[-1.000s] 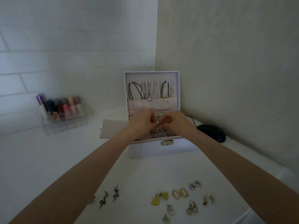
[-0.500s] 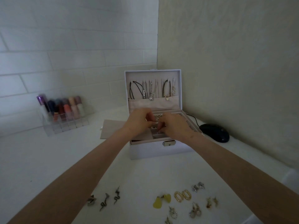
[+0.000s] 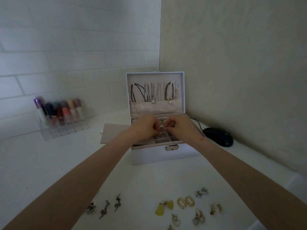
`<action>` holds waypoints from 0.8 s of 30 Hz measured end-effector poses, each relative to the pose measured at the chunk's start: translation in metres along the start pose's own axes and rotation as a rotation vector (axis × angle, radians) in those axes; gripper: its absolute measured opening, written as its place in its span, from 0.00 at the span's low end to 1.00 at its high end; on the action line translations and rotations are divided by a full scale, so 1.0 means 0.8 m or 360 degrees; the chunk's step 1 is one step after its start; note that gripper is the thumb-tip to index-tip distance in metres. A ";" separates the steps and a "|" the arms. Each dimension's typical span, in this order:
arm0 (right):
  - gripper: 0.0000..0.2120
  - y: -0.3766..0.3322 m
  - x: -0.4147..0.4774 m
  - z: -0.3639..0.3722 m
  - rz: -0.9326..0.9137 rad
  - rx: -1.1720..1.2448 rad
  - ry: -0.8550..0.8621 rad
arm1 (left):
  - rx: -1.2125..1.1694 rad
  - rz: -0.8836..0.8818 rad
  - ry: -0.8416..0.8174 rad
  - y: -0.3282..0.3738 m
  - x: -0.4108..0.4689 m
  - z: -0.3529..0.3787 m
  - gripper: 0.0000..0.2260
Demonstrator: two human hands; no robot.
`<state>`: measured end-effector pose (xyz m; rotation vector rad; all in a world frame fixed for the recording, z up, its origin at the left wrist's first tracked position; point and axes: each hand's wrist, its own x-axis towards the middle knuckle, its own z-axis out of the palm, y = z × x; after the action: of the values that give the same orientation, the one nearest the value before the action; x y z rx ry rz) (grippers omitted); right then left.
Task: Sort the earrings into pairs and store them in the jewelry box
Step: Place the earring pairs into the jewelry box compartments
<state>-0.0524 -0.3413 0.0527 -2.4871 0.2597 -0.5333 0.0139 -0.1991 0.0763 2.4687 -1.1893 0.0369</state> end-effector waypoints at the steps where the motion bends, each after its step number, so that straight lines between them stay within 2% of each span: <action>1: 0.03 0.001 -0.001 0.000 -0.0001 0.0013 -0.0004 | 0.0044 0.0004 -0.0014 0.000 0.001 0.002 0.04; 19: 0.03 0.006 -0.003 0.008 -0.0034 0.0059 -0.0003 | 0.0804 0.0004 0.0126 0.014 0.001 0.016 0.10; 21: 0.04 0.006 -0.005 0.008 -0.0034 0.0040 -0.0022 | 0.0796 0.0015 0.0125 0.015 0.000 0.017 0.11; 24: 0.09 0.003 -0.009 0.005 -0.0059 -0.0016 -0.0029 | 0.0595 0.0011 0.0164 0.011 -0.005 0.009 0.08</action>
<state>-0.0573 -0.3392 0.0458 -2.5099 0.2099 -0.5257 0.0033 -0.2037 0.0720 2.7387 -1.2393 0.4183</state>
